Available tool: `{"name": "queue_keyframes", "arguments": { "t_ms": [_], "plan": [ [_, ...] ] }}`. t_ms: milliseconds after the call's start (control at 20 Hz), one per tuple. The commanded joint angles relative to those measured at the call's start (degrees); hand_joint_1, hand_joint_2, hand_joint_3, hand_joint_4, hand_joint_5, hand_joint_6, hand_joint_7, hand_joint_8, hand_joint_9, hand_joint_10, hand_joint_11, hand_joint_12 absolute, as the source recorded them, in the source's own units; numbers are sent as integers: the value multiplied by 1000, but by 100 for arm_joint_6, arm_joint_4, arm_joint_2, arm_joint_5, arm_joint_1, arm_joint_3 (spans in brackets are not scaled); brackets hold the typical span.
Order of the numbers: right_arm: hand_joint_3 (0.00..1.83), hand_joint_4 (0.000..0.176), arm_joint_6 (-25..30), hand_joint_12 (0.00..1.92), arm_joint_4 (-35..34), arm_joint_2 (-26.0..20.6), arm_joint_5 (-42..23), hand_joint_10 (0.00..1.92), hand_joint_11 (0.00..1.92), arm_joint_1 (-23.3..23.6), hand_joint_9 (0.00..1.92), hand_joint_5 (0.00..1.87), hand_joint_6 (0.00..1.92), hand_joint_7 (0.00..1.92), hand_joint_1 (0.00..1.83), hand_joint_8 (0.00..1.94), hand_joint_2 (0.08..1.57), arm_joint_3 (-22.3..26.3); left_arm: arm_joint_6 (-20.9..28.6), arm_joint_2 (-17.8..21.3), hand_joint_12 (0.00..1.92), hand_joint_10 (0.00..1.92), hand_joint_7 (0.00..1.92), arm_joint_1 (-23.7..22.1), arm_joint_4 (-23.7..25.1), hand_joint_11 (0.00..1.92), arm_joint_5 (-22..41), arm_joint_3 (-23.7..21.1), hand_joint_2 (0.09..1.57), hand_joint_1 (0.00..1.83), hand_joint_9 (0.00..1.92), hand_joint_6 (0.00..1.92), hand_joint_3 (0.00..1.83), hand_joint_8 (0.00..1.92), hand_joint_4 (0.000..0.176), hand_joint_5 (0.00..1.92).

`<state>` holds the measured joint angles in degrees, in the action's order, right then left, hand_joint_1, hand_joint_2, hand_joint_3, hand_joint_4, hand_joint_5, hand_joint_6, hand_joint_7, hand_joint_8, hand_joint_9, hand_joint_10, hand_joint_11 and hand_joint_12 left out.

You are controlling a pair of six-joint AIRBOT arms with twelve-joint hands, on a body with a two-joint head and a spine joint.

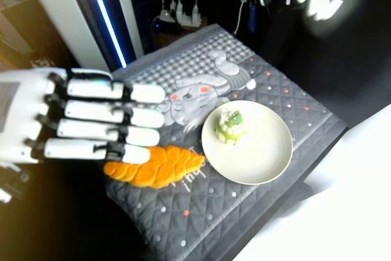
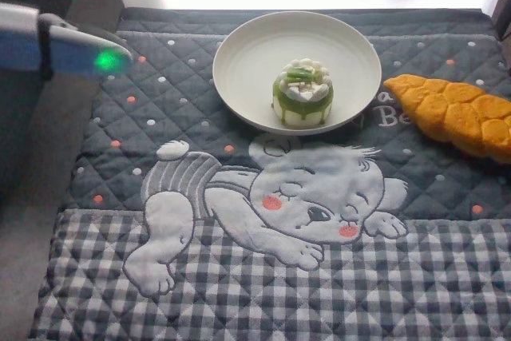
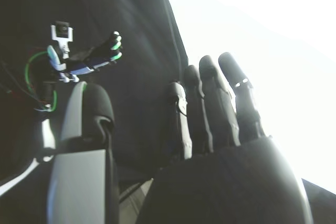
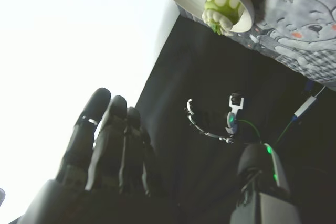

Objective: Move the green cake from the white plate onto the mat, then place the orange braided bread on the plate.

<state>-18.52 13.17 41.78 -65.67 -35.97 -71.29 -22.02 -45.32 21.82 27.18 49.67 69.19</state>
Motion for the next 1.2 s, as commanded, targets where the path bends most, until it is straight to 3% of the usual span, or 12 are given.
{"name": "queue_keyframes", "arguments": {
  "t_ms": [0, 100, 200, 300, 400, 500, 550, 600, 750, 850, 950, 1150],
  "plan": [
    [2, 88, -10, 146, -311, -58, -617, 12, 9, 63, 57, 0, 0, 19, 585, 7, 884, -3, 118, -14, 1430, 44, 523, -199, -133, 12, 321, 35, 972, 420, 488, 7, 18, 9, 0, 377],
    [6, 67, -10, 147, -295, -19, -617, 12, 11, 63, 69, 0, 0, 43, 562, 12, 897, -3, 134, -99, 1457, 25, 542, -443, 140, 35, 42, 50, 1113, 311, 532, 2, 11, 3, 0, 370],
    [0, 82, -29, 147, -286, 32, -618, 12, 8, 63, 80, 0, 0, 68, 572, 17, 871, -5, 134, -169, 1356, 14, 532, -580, 266, 122, -105, 83, 1037, 382, 549, 1, 0, 4, 0, 385],
    [0, 69, -49, 154, -244, 84, -617, 12, 15, 63, 90, 0, 0, 94, 526, 20, 871, -4, 134, -253, 1477, 7, 483, -757, 452, 109, -339, 123, 944, 665, 516, 6, 0, 2, 0, 383],
    [0, 87, -50, 155, -174, 141, -617, 5, 6, 63, 81, 0, 0, 104, 518, 16, 841, -3, 135, -355, 1463, 3, 421, -931, 658, 38, -577, 172, 916, 825, 469, 1, 0, 0, 0, 394],
    [0, 69, -50, 182, -121, 223, -616, 1, 15, 63, 86, 0, 0, 116, 543, 0, 793, -3, 152, -504, 1079, 1, 390, -1185, 901, 89, -884, 252, 862, 698, 444, 0, 0, 1, 0, 303],
    [0, 70, -50, 182, -104, 252, -616, 0, 6, 63, 83, 0, 0, 98, 510, 0, 803, -3, 158, -579, 924, 0, 330, -1278, 987, 74, -1001, 297, 879, 694, 393, 0, 0, 0, 39, 250],
    [3, 64, -50, 182, -74, 284, -616, 0, 2, 63, 63, 0, 0, 29, 511, 0, 823, -4, 174, -676, 811, 0, 255, -1364, 1080, 82, -1118, 355, 855, 715, 337, 0, 1, 0, 110, 215],
    [4, 56, -50, 209, -16, 370, -616, 3, 7, 64, 101, 0, 0, 65, 511, 1, 851, -7, 309, -991, 895, 0, 211, -1549, 1402, 3, -1413, 543, 805, 683, 267, 0, 0, 0, 162, 181],
    [6, 78, -58, 174, 9, 428, -616, 0, 0, 64, 3, 0, 0, 2, 491, 0, 886, -12, 319, -1277, 922, 5, 260, -1573, 1461, 37, -1596, 715, 696, 739, 323, 2, 0, 2, 169, 221],
    [3, 66, -61, 148, 18, 450, -619, 4, 0, 64, 21, 0, 0, 23, 530, 3, 892, -10, 563, -1569, 893, 0, 269, -1573, 1614, 51, -1710, 942, 658, 683, 350, 0, 1, 0, 133, 193],
    [1, 60, -67, 37, 22, 491, -634, 0, 0, 67, 40, 0, 0, 62, 619, 0, 865, -10, 2105, -2337, 870, 1, 311, -1552, 2742, 16, -1869, 1707, 724, 748, 341, 0, 0, 0, 127, 119]
  ]
}}
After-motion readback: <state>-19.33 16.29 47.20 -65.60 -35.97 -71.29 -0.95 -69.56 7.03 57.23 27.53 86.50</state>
